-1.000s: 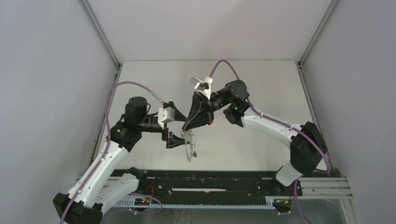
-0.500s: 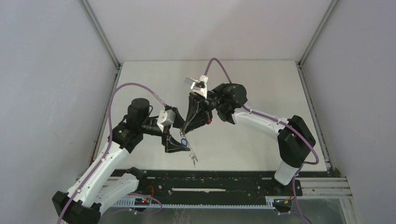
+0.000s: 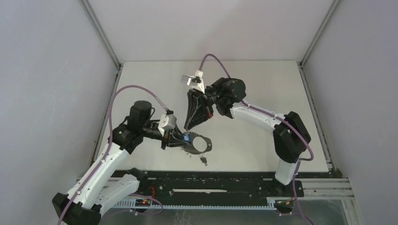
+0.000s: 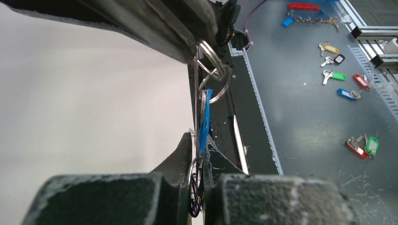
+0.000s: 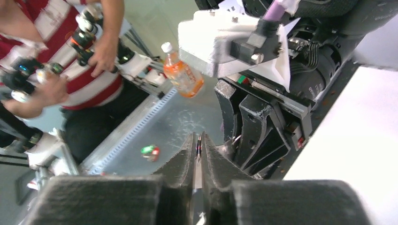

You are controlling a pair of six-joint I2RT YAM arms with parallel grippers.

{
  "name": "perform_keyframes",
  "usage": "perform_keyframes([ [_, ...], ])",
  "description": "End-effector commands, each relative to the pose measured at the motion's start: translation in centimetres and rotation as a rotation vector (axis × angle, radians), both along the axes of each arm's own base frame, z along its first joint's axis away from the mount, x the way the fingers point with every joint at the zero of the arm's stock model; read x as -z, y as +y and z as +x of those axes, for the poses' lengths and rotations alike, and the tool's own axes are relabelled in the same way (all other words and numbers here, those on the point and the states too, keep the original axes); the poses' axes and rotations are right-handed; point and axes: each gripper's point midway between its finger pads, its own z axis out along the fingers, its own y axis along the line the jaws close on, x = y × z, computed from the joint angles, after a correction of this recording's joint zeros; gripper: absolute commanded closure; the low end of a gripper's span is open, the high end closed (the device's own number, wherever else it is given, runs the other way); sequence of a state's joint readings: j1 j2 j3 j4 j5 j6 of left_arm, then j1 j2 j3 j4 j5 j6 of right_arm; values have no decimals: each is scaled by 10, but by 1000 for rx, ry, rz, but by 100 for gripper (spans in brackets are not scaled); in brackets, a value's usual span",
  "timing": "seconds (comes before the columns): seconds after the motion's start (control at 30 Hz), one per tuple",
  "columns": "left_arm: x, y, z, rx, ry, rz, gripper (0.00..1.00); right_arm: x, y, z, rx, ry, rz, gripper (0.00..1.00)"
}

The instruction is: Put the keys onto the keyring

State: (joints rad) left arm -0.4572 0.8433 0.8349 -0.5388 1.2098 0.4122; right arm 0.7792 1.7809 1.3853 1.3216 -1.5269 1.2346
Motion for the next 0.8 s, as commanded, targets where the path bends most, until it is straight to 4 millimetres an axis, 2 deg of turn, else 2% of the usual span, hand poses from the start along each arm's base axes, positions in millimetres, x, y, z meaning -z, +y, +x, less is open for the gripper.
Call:
perform_keyframes([
  [0.0,-13,3,-2,7,-72,-10,100,-16,-4,18,25,-5,-18,42],
  [0.03,-14,3,-2,5,-78,-8,100,-17,-4,26,36,10,-37,6],
  [0.07,-13,4,-3,4,-86,-1,100,-17,-4,37,51,19,-49,1],
  [0.2,-9,10,-5,-4,-130,39,100,-32,-6,74,103,27,-89,0],
  [0.3,-7,14,-1,-23,-174,69,100,-44,-10,109,156,26,-109,0],
  [0.37,-11,15,9,-76,-194,85,100,-52,-17,142,221,70,-105,0],
  [0.5,-30,13,52,-262,-166,77,100,-95,-37,218,419,163,5,0],
  [0.57,-43,11,81,-364,-77,48,100,-116,-40,253,569,173,51,0],
  [0.6,-48,10,93,-391,-28,35,100,-127,-39,278,745,145,87,0],
  [0.63,-48,10,104,-404,21,36,100,-121,-45,307,988,123,38,0],
  [0.67,-46,10,112,-408,61,40,100,-119,-55,322,1146,62,15,0],
  [0.7,-44,10,117,-402,90,42,100,-121,-67,329,1230,29,12,0],
  [0.73,-43,11,119,-394,105,40,100,-121,-73,327,1226,18,22,0],
  [0.77,-43,11,119,-389,113,40,100,-132,-78,317,1179,2,85,0],
])
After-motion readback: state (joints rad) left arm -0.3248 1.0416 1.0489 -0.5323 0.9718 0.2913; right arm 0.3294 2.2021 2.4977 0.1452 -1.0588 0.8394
